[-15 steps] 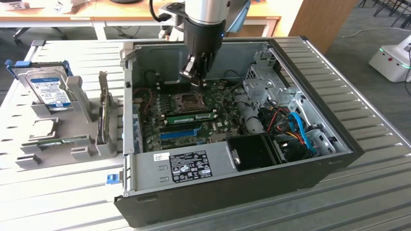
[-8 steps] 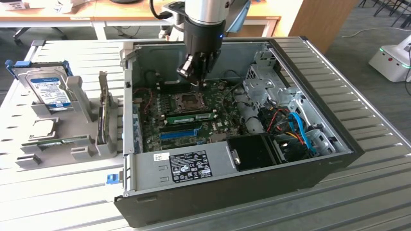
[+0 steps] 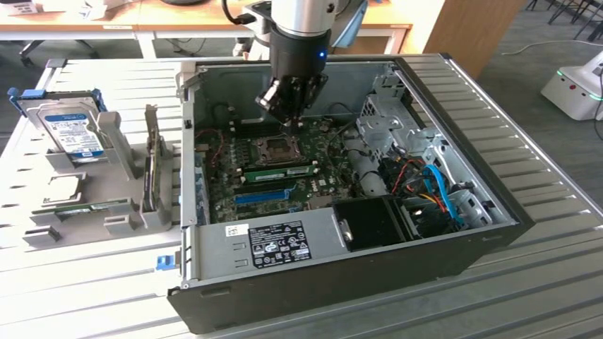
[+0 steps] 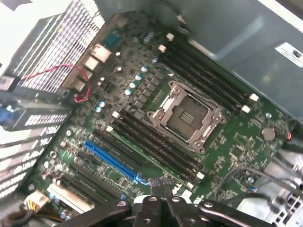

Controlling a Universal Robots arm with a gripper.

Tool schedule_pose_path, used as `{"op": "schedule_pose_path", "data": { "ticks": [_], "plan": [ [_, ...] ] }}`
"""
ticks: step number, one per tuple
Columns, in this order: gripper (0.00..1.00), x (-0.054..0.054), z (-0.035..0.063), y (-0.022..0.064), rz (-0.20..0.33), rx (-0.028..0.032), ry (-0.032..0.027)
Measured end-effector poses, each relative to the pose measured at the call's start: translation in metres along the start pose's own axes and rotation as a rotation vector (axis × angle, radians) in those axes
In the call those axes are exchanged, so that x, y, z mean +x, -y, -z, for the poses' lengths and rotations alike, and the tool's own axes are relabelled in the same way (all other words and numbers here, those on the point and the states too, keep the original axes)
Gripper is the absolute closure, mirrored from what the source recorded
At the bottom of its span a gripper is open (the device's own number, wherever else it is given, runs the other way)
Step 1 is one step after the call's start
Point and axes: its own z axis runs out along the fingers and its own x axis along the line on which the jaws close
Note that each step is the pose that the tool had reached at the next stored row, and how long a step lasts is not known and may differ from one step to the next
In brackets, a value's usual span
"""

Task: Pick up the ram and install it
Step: 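Press down the ram until it locks into place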

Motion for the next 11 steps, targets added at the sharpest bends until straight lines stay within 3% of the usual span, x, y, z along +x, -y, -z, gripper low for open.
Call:
{"op": "schedule_pose_path", "data": {
  "ticks": [11],
  "plan": [
    [0.90,0.0000,0.0000,0.0000,-0.180,0.0000,0.0012]
  ]
}}
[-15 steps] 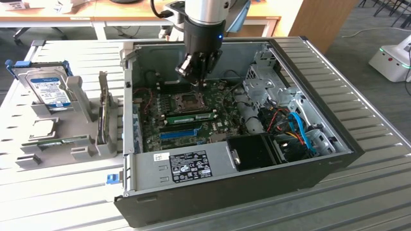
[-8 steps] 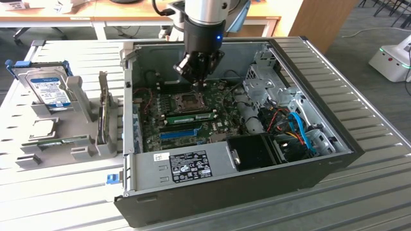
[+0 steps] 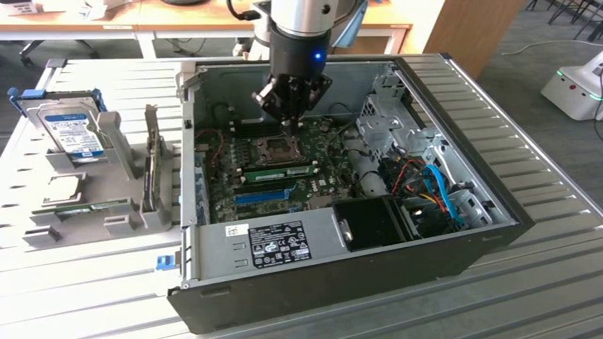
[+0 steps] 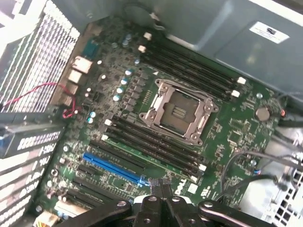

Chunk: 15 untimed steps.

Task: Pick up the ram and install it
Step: 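Press down the ram until it locks into place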

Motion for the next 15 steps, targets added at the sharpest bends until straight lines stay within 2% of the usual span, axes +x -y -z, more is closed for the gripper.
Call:
{"op": "schedule_pose_path", "data": {
  "ticks": [15],
  "plan": [
    [0.90,0.0000,-0.0002,0.0000,-0.249,0.0000,0.0017]
  ]
}}
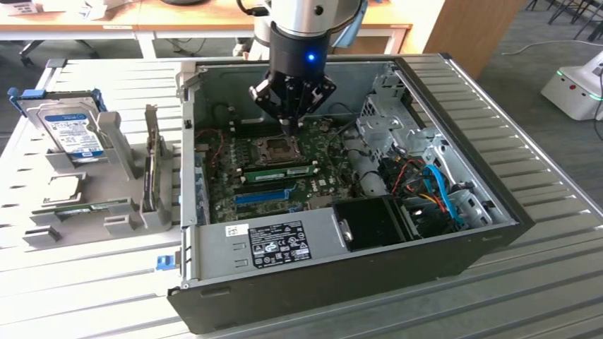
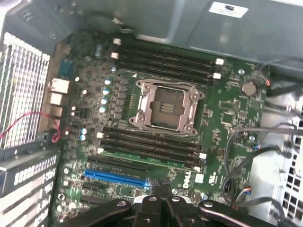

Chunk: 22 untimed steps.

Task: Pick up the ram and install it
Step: 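Press down the ram until it locks into place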

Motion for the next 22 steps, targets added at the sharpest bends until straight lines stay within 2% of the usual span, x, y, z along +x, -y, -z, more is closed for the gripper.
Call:
{"op": "schedule_pose_path", "data": {
  "ticks": [7,12,18,22],
  "plan": [
    [0.90,0.0000,-0.0002,0.0000,-0.107,0.0000,0.0007],
    [0.90,0.0000,-0.0002,0.0000,-0.110,0.0000,0.0008],
    [0.90,0.0000,-0.0003,0.0000,-0.148,0.0000,0.0010],
    [0.90,0.0000,-0.0003,0.0000,-0.153,0.0000,0.0010]
  ]
}}
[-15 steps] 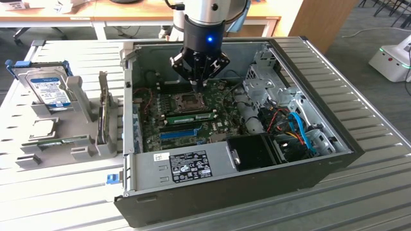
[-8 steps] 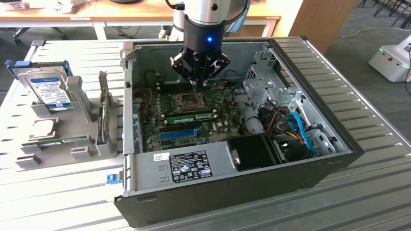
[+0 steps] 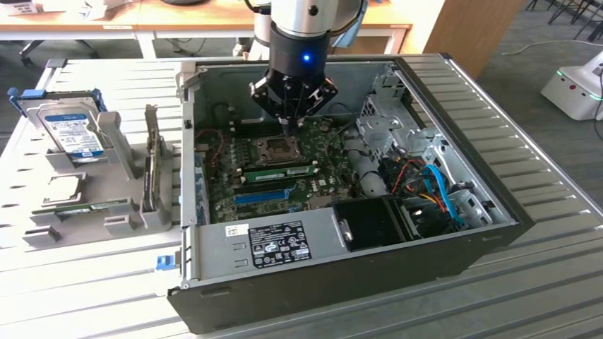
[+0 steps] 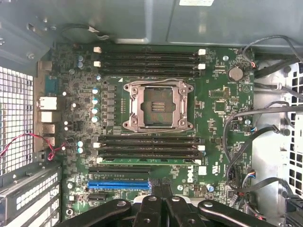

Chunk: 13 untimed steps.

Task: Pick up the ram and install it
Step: 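Press down the ram until it locks into place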

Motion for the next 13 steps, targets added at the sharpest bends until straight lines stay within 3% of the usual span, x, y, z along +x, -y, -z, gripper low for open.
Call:
{"op": "schedule_pose_path", "data": {
  "ticks": [13],
  "plan": [
    [0.90,0.0000,0.0002,0.0000,-0.007,-0.0003,0.0002]
  ]
}}
